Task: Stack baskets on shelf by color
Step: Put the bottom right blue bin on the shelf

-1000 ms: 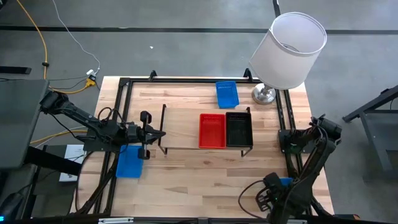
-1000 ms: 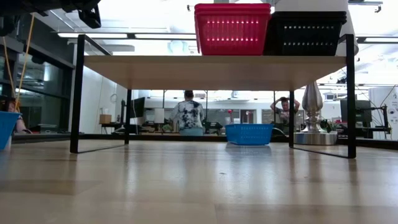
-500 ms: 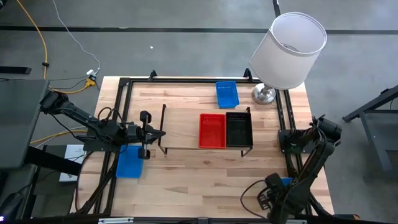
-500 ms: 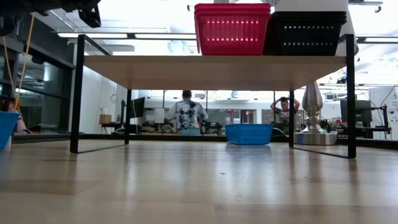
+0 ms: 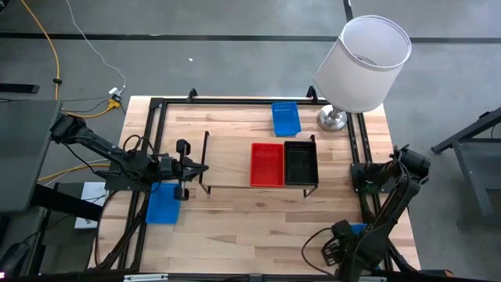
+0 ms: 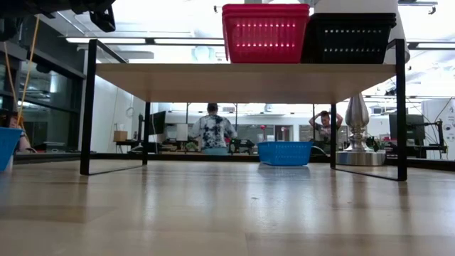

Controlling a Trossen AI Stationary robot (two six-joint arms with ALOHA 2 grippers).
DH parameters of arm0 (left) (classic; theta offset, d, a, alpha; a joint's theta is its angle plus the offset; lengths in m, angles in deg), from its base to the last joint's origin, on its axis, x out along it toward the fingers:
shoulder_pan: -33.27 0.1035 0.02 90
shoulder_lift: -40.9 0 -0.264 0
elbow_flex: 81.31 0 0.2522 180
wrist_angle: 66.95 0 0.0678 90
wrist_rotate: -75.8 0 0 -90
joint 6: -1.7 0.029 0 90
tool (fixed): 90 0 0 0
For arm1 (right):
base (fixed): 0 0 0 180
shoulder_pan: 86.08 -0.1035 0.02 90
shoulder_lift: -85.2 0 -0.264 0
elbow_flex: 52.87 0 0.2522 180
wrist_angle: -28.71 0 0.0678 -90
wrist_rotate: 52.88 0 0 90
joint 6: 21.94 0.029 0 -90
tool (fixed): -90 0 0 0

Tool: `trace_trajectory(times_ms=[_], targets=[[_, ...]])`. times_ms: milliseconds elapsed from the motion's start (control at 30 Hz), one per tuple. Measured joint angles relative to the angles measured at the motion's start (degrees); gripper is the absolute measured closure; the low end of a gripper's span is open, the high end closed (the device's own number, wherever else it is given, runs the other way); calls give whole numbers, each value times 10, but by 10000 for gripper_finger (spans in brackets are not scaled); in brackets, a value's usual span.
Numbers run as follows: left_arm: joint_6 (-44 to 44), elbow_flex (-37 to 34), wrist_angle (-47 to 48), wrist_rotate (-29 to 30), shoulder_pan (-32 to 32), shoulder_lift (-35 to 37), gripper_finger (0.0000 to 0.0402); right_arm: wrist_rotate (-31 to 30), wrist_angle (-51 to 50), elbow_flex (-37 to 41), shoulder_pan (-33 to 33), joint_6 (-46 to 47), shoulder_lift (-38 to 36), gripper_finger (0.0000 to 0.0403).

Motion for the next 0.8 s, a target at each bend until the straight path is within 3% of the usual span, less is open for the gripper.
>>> trace_trajectory(times_ms=[367, 500, 700, 800], targets=[[-2, 0, 0, 0, 0, 0, 399, 25, 48, 47, 9, 10, 10, 191], [-2, 0, 0, 0, 0, 0, 399, 37, 51, 47, 9, 9, 10, 247], [0, 0, 0, 0, 0, 0, 399, 56, 68, 46, 13, -22, 10, 386], [0, 0, 0, 0, 0, 0, 399, 58, 79, 32, 23, -66, 10, 385]])
